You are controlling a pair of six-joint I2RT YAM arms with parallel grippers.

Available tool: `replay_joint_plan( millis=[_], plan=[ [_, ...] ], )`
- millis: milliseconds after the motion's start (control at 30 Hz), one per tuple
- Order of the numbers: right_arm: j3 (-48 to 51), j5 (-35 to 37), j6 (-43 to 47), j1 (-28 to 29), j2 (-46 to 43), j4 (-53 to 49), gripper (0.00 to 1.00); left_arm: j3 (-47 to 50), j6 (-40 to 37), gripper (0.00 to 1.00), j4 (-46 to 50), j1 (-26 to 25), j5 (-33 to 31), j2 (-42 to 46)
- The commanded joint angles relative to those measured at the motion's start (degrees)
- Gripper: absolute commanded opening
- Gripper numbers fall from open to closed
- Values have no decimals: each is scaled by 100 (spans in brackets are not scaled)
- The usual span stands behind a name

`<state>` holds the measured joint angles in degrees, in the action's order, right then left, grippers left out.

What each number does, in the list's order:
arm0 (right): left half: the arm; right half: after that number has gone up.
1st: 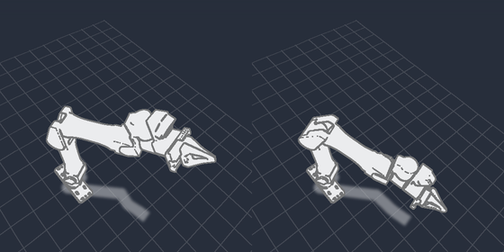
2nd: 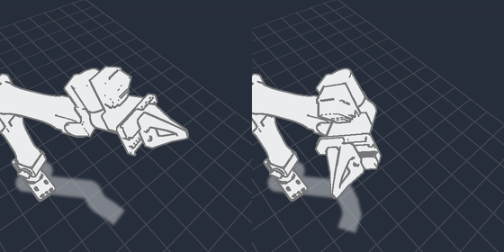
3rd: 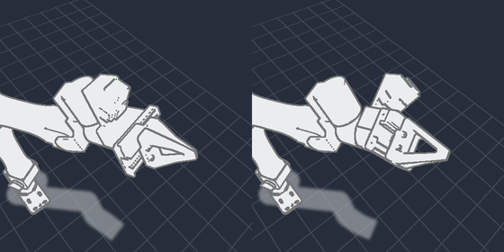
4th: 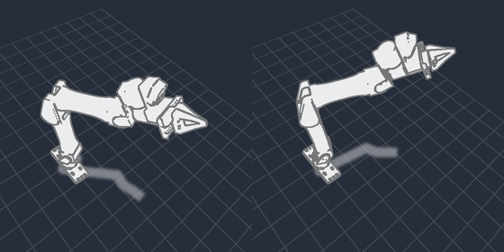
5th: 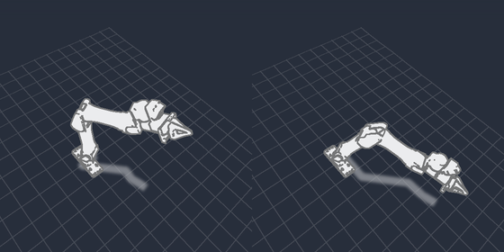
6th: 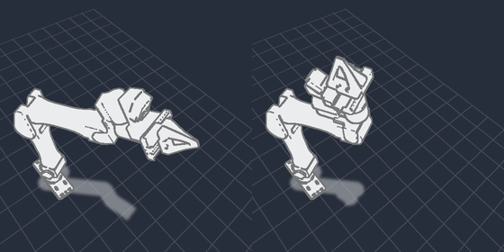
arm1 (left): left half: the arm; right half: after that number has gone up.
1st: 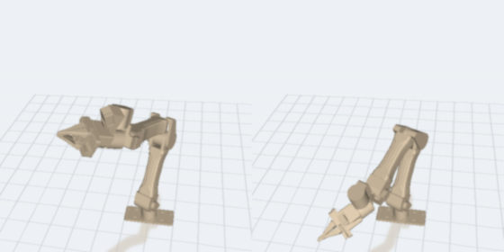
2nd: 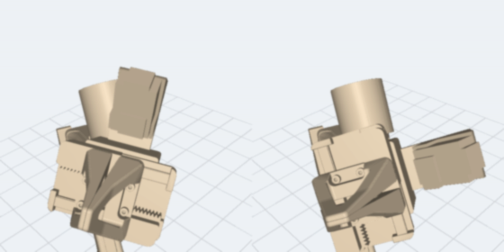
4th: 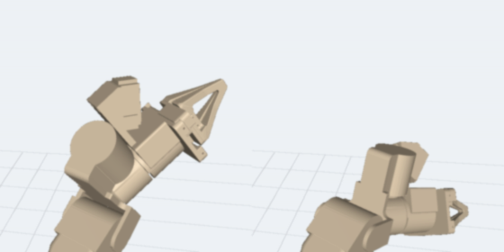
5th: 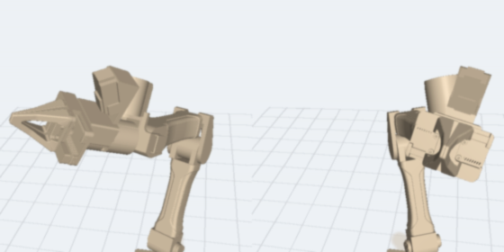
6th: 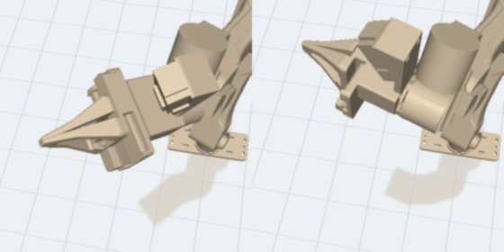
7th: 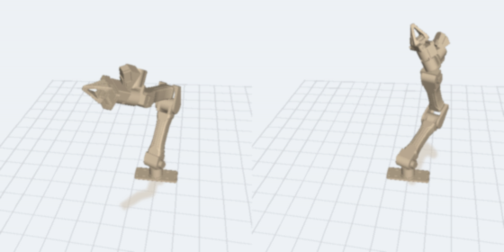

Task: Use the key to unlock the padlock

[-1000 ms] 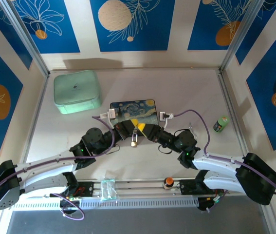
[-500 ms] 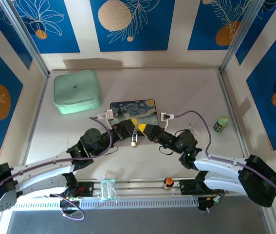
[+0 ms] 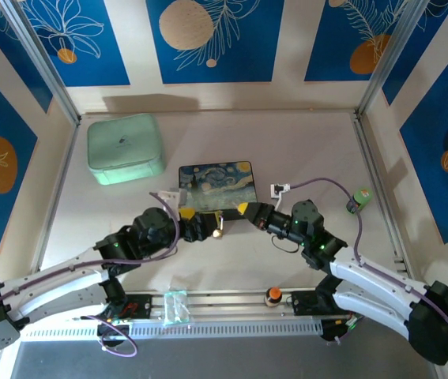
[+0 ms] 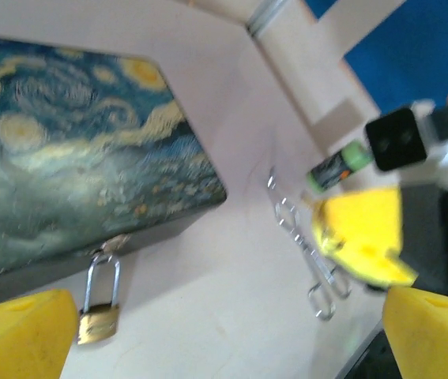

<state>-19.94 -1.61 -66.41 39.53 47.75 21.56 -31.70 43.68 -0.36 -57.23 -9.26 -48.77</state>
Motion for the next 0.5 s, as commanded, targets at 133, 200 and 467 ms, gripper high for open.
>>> replay_joint_plan(
  millis=[133, 200, 467],
  plan=[
    [-69, -438, 309, -341, -85, -1189, 0, 432, -788, 94, -480, 46, 605, -1101],
    [-63, -527, 354, -341, -88, -1289, 0, 517, -919, 89, -825, 95, 648, -1453],
    [99, -536, 335, -305, -267, -1372, 0, 618, -953, 76, -1945, 593, 1139, -2633]
  ],
)
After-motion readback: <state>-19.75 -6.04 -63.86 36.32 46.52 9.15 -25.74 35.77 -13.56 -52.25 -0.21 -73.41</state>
